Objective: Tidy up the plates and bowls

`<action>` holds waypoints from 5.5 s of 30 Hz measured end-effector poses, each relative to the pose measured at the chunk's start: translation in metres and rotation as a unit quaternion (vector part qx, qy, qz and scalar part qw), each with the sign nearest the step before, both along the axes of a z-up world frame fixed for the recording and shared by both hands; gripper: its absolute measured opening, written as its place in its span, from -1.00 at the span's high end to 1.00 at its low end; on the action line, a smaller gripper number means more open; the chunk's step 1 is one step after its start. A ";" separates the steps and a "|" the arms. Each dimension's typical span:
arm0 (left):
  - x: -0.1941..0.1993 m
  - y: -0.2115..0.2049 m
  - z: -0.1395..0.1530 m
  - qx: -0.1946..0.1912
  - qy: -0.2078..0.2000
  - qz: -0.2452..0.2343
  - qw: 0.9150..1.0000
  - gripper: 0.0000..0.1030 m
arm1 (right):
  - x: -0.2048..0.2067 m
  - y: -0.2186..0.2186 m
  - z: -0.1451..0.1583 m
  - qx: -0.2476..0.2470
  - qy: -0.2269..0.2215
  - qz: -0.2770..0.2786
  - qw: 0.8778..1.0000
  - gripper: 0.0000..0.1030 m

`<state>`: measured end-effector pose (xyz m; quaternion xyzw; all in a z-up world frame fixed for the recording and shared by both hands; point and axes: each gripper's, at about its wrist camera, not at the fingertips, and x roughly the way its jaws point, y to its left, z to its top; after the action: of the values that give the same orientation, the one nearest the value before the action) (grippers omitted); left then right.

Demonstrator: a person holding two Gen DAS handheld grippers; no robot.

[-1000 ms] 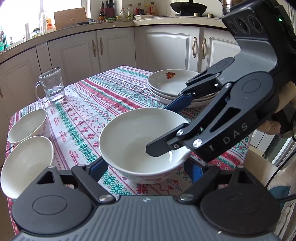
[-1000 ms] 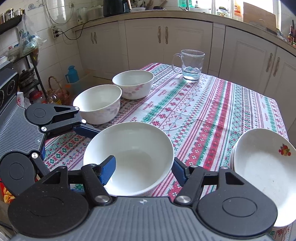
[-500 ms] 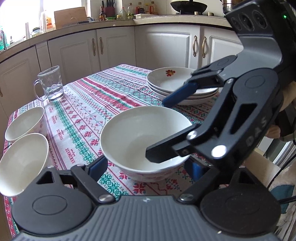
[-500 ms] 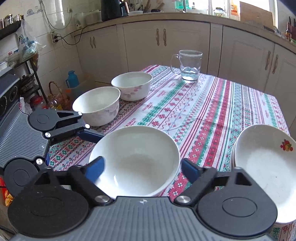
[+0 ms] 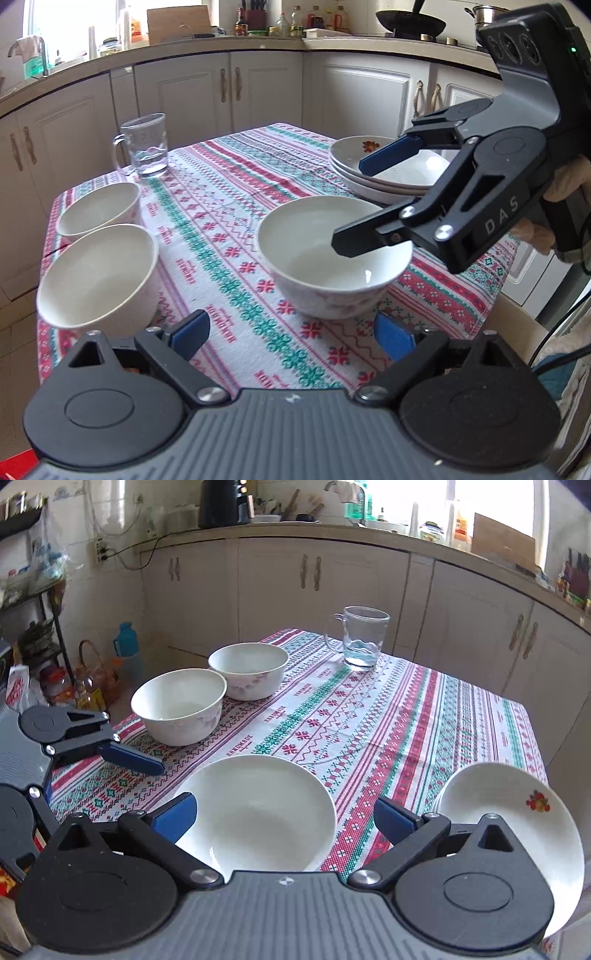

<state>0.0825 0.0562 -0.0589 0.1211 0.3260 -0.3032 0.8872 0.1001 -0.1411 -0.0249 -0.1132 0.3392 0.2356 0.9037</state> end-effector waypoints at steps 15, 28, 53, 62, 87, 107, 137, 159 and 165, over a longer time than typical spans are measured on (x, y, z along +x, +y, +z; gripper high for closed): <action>0.026 0.088 0.022 0.028 -0.012 0.142 0.989 -0.90 | 0.012 0.070 0.010 -0.052 -0.014 0.105 0.993 -1.00; 0.096 0.107 0.021 -0.001 0.017 0.155 0.988 -0.85 | 0.038 0.105 -0.002 -0.050 0.005 0.119 0.992 -1.00; 0.137 0.104 0.008 -0.046 0.080 0.118 0.989 -0.19 | 0.075 0.147 -0.031 -0.074 0.036 0.158 0.984 -0.62; 0.137 0.106 0.009 -0.053 0.085 0.118 0.988 -0.13 | 0.079 0.146 -0.032 -0.070 0.034 0.157 0.984 -0.56; 0.115 0.085 0.033 -0.048 0.072 0.102 0.991 -0.13 | 0.062 0.130 -0.014 -0.057 0.035 0.155 0.986 -0.56; 0.073 0.013 0.071 -0.050 0.039 0.042 0.997 -0.13 | 0.002 0.059 0.026 -0.040 0.000 0.107 0.994 -0.56; 0.070 -0.048 0.043 -0.033 0.074 -0.001 0.997 -0.14 | -0.018 -0.001 0.004 -0.035 0.035 0.055 0.997 -0.56; 0.071 -0.050 0.037 -0.024 0.076 -0.002 0.997 -0.15 | -0.013 -0.003 -0.001 -0.025 0.051 0.055 0.997 -0.57; 0.071 -0.048 0.035 -0.025 0.072 0.000 0.997 -0.15 | -0.013 -0.003 -0.001 -0.024 0.050 0.056 0.997 -0.58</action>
<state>0.1532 0.0079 -0.0234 0.0764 0.3816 -0.3191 0.8641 0.0874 -0.1444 -0.0263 -0.1417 0.3825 0.2827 0.8681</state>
